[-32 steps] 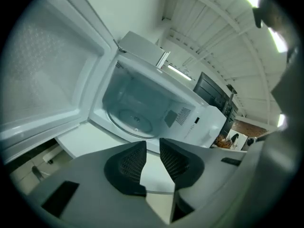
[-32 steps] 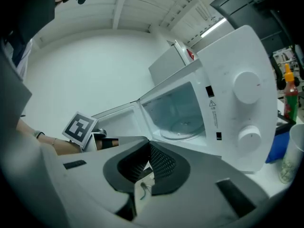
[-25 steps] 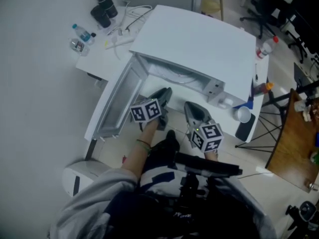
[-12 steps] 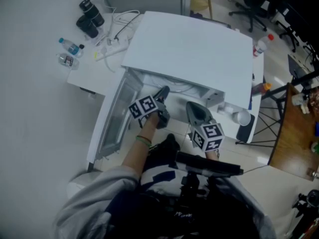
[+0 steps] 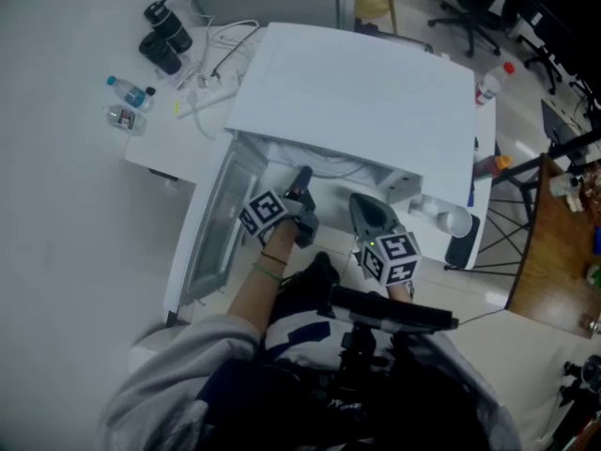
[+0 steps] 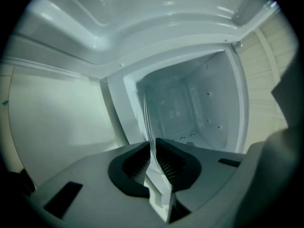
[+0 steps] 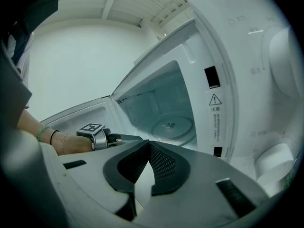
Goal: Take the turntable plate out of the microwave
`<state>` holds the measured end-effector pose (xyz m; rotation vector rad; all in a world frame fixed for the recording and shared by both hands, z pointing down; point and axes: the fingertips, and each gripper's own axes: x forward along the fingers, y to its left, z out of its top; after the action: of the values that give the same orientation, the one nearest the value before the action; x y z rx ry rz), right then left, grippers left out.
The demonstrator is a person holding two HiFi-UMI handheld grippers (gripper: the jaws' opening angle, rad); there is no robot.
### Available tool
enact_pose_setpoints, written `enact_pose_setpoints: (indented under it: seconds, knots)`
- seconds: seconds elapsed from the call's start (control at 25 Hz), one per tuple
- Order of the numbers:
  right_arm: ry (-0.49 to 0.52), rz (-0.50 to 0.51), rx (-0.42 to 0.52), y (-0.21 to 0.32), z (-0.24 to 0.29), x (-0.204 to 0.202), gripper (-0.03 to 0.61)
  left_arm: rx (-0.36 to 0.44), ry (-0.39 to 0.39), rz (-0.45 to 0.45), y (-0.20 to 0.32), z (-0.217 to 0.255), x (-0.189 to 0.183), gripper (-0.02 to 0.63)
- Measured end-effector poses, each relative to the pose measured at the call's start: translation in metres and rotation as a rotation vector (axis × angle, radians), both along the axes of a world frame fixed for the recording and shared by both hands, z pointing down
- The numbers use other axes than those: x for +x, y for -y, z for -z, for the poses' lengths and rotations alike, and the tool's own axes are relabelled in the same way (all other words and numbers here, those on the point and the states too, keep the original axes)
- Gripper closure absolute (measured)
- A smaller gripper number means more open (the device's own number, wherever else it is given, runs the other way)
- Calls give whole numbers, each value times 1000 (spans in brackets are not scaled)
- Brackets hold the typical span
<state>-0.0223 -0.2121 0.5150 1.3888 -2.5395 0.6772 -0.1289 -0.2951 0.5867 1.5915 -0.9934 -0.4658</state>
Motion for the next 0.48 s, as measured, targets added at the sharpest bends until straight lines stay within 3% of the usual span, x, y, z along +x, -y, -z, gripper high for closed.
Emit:
enact_pose_setpoints:
  seconds: [0.2,0.4,0.48]
  knots:
    - [8,22,-23,-7,-6,-4,577,13,-83,12,-12,20,8,581]
    - [77,66,-189,-18,-36,-16,568,-21,-54,9,-42,1,3,582]
    - [108,83,-259,-23,-49,-21,466,-18,-49,7,-53,2,0,584]
